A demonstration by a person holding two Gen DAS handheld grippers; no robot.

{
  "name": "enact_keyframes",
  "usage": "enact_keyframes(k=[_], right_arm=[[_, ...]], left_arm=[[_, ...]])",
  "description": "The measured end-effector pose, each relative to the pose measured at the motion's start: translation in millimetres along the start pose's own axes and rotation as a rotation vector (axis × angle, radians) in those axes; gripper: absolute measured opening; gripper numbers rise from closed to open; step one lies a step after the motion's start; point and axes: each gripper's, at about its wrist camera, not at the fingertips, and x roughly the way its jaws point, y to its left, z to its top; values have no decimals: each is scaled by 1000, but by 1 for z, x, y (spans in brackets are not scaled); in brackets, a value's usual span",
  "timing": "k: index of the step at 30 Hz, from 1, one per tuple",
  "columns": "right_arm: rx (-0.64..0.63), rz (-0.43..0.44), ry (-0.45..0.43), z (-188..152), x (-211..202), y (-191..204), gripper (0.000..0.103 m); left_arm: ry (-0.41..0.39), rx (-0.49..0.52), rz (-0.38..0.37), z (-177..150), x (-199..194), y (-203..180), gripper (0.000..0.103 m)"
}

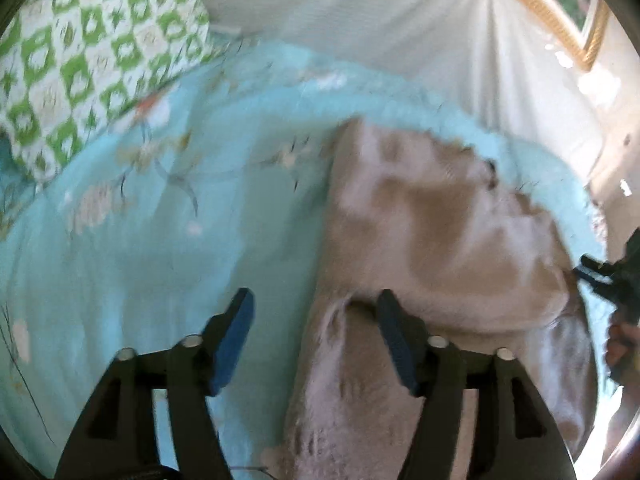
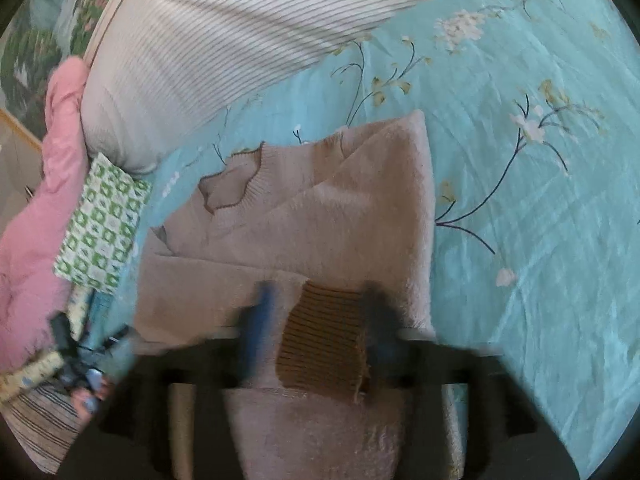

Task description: Fold small clothes

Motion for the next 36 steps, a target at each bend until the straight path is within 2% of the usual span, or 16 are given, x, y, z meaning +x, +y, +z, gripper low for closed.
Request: enact_keyframes(k=[4, 9, 11, 12, 13, 14, 15, 17, 19, 20, 23, 26, 29, 32, 35, 36], right_arm=[[-75, -60, 19, 3, 12, 10, 66], [-144, -120, 69, -1, 27, 14, 66], [-165, -120, 73, -4, 27, 14, 62], [-176, -124, 75, -5, 26, 14, 48], [-178, -115, 86, -6, 27, 13, 25], [-164, -87, 100, -7, 28, 11, 18], [-146, -57, 105, -7, 28, 9, 16], [-151, -52, 82, -7, 22, 11, 14], [-152, -23, 29, -4, 10, 17, 13], [-142, 8, -21, 1, -2, 19, 13], [-129, -14, -112, 16, -16, 20, 13], [-84, -76, -81, 25, 1, 6, 13], [-98, -162, -14, 19, 27, -2, 13], [-101, -194, 4, 12, 37, -8, 13], [-63, -196, -8, 12, 25, -7, 22], [-58, -206, -23, 11, 17, -5, 29]], left_arm=[[-13, 45, -12, 37, 15, -10, 78], [88, 48, -42, 72, 74, -15, 78], [119, 49, -66, 81, 92, -19, 78], [125, 52, -57, 83, 99, -21, 78], [128, 56, -40, 85, 105, -22, 70], [133, 67, -31, 85, 112, -24, 56], [140, 73, -44, 85, 116, -26, 18], [106, 72, -55, 84, 112, -28, 6], [14, 79, -23, 82, 95, -28, 6], [-31, 49, -42, 81, 85, -23, 6], [-54, -27, -36, 79, 86, -9, 6], [-19, -90, -31, 75, 104, 2, 6], [-20, -183, -82, 74, 109, 18, 6], [-10, -187, -88, 75, 109, 22, 7], [1, -178, -78, 78, 103, 21, 10], [2, -181, -66, 77, 97, 24, 10]])
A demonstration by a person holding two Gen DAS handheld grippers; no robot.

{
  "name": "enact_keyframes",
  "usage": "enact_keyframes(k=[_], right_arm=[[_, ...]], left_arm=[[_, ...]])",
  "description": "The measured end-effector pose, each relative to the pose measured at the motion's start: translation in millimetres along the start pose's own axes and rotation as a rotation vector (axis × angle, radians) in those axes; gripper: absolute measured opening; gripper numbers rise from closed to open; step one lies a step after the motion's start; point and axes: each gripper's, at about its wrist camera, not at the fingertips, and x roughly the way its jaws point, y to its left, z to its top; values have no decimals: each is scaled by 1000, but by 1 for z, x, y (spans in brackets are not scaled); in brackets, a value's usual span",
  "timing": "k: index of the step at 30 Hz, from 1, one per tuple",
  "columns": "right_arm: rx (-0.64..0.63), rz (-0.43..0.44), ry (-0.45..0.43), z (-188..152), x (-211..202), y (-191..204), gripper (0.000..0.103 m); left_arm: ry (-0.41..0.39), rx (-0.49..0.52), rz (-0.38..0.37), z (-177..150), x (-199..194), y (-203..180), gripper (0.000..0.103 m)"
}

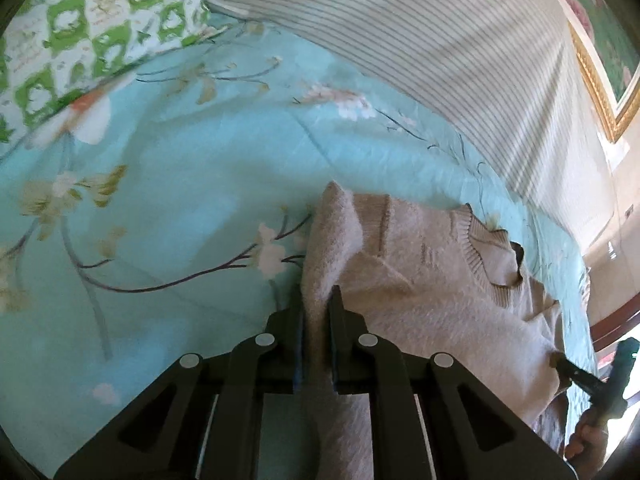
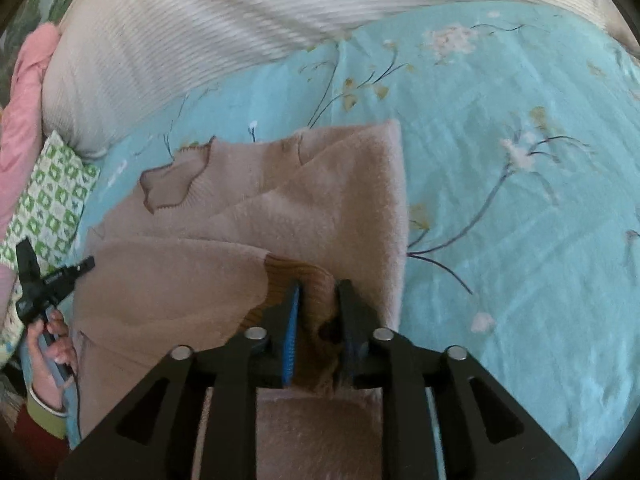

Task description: Fold small clothes

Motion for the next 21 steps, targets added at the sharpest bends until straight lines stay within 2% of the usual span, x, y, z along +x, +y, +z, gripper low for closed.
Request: enact_keyframes(k=[1, 4, 7, 11, 16, 21], right_arm=[[-3, -14, -20, -1, -11, 1, 40], [-11, -1, -67, -9, -39, 5, 51], [-10, 47, -84, -24, -64, 11, 52], [-22, 84, -61, -56, -82, 22, 54], [-22, 105, -28, -97, -98, 24, 54], [-7, 139, -29, -135, -118, 23, 56]], left_arm=[[-1, -3, 12, -1, -6, 2, 10], [-3, 13, 20, -11, -31, 5, 10], [-3, 57, 28, -33, -62, 1, 11], [28, 88, -13, -79, -99, -3, 17], [70, 106, -25, -137, -134, -1, 38], [92, 78, -40, -190, -170, 14, 44]])
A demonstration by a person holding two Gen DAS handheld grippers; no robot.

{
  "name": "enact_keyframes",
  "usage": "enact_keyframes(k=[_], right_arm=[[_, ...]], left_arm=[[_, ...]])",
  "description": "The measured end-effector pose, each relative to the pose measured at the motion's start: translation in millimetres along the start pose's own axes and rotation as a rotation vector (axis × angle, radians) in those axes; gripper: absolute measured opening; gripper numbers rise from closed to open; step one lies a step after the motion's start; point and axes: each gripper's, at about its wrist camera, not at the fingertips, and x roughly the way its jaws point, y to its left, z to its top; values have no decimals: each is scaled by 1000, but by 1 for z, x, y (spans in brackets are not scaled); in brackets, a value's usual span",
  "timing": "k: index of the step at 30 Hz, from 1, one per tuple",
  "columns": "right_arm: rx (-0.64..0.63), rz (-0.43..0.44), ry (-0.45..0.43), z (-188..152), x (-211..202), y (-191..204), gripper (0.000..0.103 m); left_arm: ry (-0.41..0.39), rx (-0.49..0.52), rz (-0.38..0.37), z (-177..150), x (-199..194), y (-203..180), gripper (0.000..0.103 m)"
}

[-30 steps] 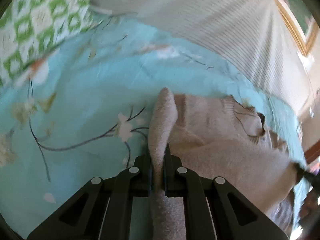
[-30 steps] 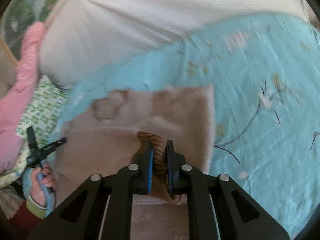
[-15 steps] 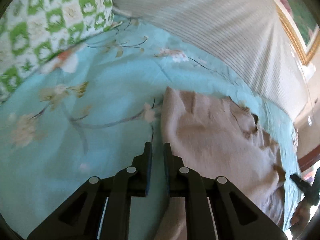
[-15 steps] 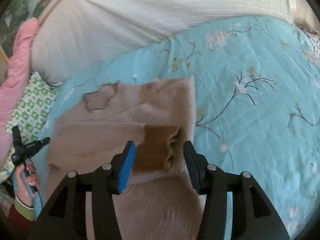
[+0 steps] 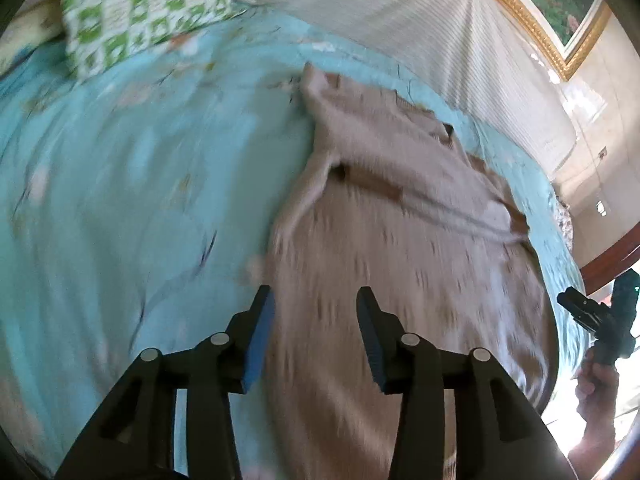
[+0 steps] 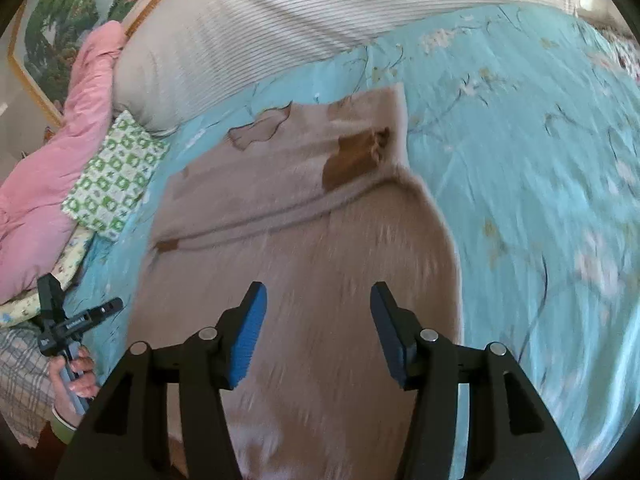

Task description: Fold small clothes

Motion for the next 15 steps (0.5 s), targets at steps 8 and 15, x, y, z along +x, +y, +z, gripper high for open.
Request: enact_keyframes(k=[8, 15], right_arm=[[-22, 50, -11, -57, -35, 5, 56], [-62, 83, 23, -97, -57, 3, 56]], left_arm=[[91, 31, -60, -89, -30, 7, 47], [161, 63, -113, -136, -22, -2, 47]])
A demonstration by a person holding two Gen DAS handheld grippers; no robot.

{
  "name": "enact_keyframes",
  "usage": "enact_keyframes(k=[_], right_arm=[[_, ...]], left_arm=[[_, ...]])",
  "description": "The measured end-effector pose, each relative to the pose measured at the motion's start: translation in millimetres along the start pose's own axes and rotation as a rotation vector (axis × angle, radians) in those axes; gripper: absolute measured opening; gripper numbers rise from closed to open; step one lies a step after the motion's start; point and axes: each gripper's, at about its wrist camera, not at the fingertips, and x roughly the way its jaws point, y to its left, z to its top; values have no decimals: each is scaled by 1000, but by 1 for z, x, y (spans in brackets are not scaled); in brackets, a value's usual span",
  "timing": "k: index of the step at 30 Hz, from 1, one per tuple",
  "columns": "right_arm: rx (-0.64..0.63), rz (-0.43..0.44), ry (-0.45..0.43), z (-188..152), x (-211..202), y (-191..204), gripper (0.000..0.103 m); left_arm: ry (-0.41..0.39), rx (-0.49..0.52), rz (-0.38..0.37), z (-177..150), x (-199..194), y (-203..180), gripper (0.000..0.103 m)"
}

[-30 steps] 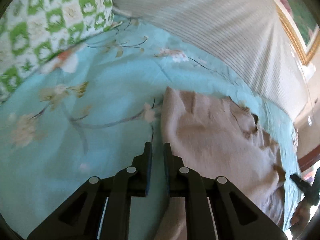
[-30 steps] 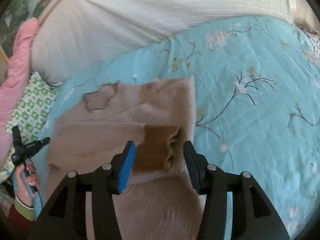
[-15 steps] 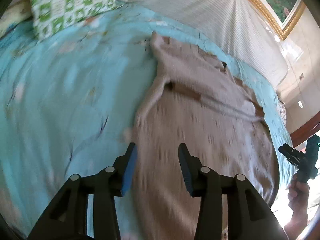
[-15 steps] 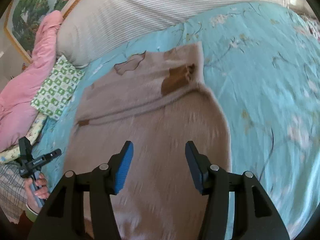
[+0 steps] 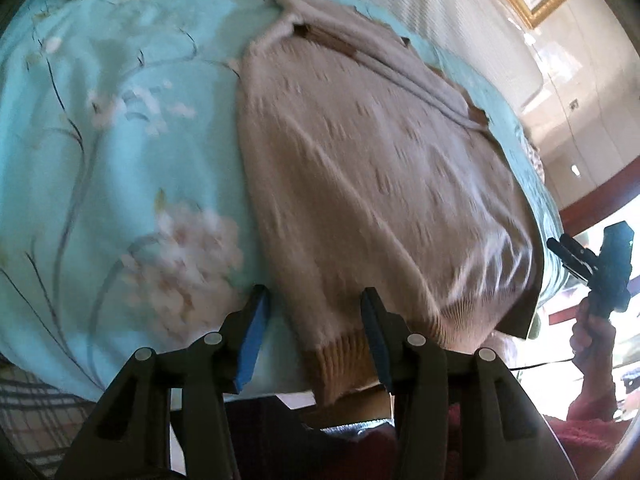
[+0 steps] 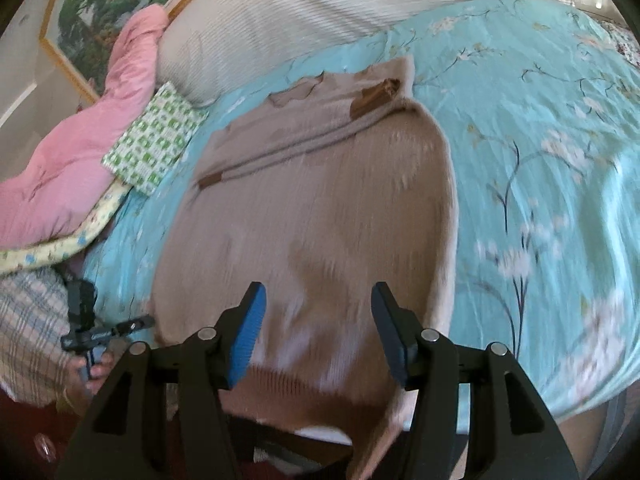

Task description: Fold small clothes

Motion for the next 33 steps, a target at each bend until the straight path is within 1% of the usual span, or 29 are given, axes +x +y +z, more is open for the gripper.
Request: enact_keyframes(k=[2, 3, 4, 5, 6, 8, 10, 12, 16, 17, 20, 21, 22, 23, 24, 25, 26, 27, 28, 31, 33], right_arm=[[-15, 3, 13, -11, -6, -1, 56], [-14, 4, 14, -16, -9, -3, 57], [-9, 5, 15, -19, -11, -5, 57], [4, 6, 13, -22, -14, -10, 57], [15, 7, 10, -24, -16, -13, 57], [37, 3, 6, -28, -23, -21, 57], [45, 11, 6, -34, -28, -27, 57], [57, 12, 25, -41, -29, -35, 57], [96, 39, 90, -56, -17, -47, 57], [96, 47, 114, -59, -12, -46, 57], [78, 71, 146, -65, 3, -41, 57], [78, 76, 152, -67, 9, -40, 57], [81, 72, 159, -68, 15, -40, 57], [87, 68, 167, -69, 22, -40, 57], [88, 67, 179, -70, 29, -39, 55], [76, 54, 189, -71, 34, -38, 35], [68, 35, 203, -74, 37, -37, 19], [86, 35, 212, -77, 38, -41, 7], [126, 61, 204, -79, 34, -50, 7], [182, 112, 183, -81, 20, -67, 7], [207, 192, 158, -80, 10, -71, 7]], left_arm=[[-1, 12, -16, -4, 6, -7, 48], [-1, 21, -19, -5, 7, -10, 45], [-9, 32, -10, -2, 10, -16, 21], [-6, 38, -15, -2, 12, -19, 6], [-4, 33, -17, -2, 13, -19, 7], [-16, 25, -30, -2, 9, -17, 7], [-34, 20, -37, -5, 0, -10, 7], [-42, 1, -60, -9, -6, 2, 8], [-1, -39, -105, -8, 0, 9, 11], [15, -36, -106, -7, 3, 10, 14], [50, -20, -111, -6, 13, 8, 21], [57, -18, -119, -5, 15, 7, 25], [63, -9, -124, -4, 15, 5, 26], [65, 13, -117, -3, 16, 1, 25], [63, 32, -101, -3, 15, -2, 18], [54, 59, -78, -4, 14, -5, 6], [47, 76, -67, -6, 12, -7, 6], [38, 78, -69, -9, 10, -6, 5], [29, 78, -69, -11, 8, -6, 5], [4, 69, -82, -15, -1, -3, 4], [-37, 50, -138, -14, -15, 0, 4]])
